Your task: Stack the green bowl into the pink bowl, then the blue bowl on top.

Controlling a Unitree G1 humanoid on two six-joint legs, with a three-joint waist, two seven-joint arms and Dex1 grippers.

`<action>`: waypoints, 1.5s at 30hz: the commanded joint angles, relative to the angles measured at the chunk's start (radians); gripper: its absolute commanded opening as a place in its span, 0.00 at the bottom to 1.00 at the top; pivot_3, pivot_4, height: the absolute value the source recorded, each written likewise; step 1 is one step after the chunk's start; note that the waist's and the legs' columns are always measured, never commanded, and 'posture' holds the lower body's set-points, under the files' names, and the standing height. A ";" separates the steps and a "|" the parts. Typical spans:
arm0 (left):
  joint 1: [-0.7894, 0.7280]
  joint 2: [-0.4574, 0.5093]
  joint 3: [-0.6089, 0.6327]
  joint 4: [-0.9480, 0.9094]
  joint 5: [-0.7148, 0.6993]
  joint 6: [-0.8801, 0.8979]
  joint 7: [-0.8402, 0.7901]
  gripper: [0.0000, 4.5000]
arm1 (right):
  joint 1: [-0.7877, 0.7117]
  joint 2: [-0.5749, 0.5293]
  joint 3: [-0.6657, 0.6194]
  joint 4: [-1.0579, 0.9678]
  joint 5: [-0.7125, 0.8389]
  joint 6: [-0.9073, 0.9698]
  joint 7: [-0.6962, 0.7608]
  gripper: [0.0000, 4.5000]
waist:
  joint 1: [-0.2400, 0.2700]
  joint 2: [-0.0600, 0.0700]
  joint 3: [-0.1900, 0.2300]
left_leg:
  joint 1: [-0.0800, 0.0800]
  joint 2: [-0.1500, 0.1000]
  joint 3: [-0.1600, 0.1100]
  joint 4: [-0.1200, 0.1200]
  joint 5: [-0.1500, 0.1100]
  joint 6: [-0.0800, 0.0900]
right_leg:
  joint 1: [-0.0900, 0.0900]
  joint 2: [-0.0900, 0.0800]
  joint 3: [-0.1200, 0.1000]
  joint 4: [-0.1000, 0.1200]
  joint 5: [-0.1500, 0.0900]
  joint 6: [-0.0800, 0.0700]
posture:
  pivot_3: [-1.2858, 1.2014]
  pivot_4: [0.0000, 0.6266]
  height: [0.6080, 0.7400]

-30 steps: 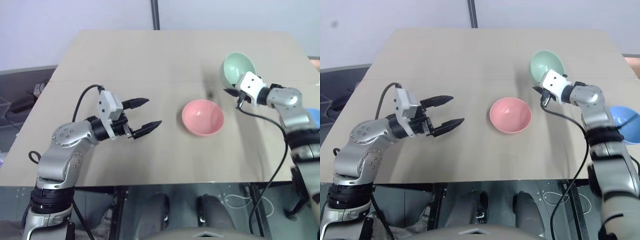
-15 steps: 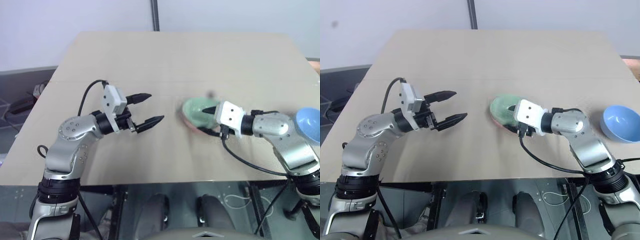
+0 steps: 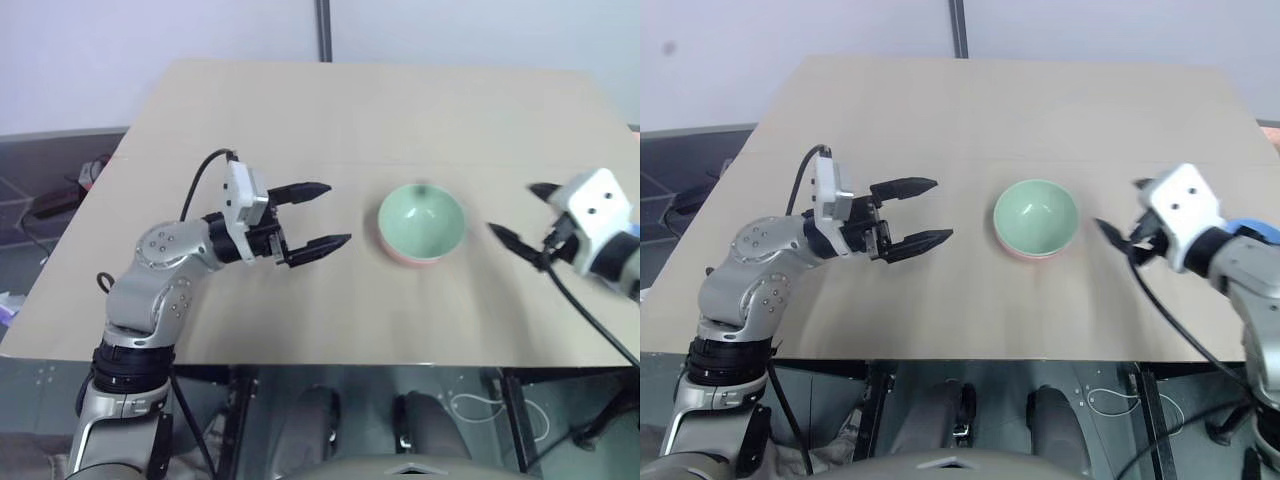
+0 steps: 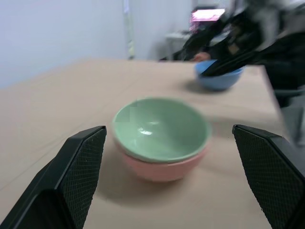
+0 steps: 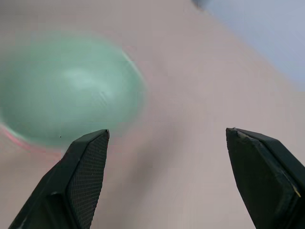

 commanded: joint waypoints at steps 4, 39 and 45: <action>-0.051 -0.014 -0.021 0.016 -0.029 -0.069 -0.120 1.00 | 0.106 0.028 -0.053 0.224 -0.122 -0.146 -0.150 0.94 | -0.008 0.001 0.000 | 0.002 0.001 0.001 0.000 0.000 0.000 | 0.000 0.003 0.002 0.001 0.000 0.000 | 0.52 0.24 1.00; 0.081 -0.021 0.067 0.002 0.032 -0.110 0.067 1.00 | -0.377 0.243 0.595 0.231 0.038 -0.324 0.004 0.20 | 0.002 -0.001 -0.001 | -0.001 -0.001 -0.001 0.000 0.000 0.000 | 0.000 0.000 0.000 -0.002 0.000 0.000 | 0.52 0.24 1.00; 0.123 -0.005 0.086 -0.050 0.023 -0.098 0.103 1.00 | -0.373 0.197 0.587 0.269 -0.009 -0.365 0.028 0.79 | -0.004 0.000 -0.001 | -0.001 -0.001 -0.001 0.000 0.000 0.000 | -0.001 0.000 -0.001 -0.001 0.000 0.000 | 0.52 0.24 1.00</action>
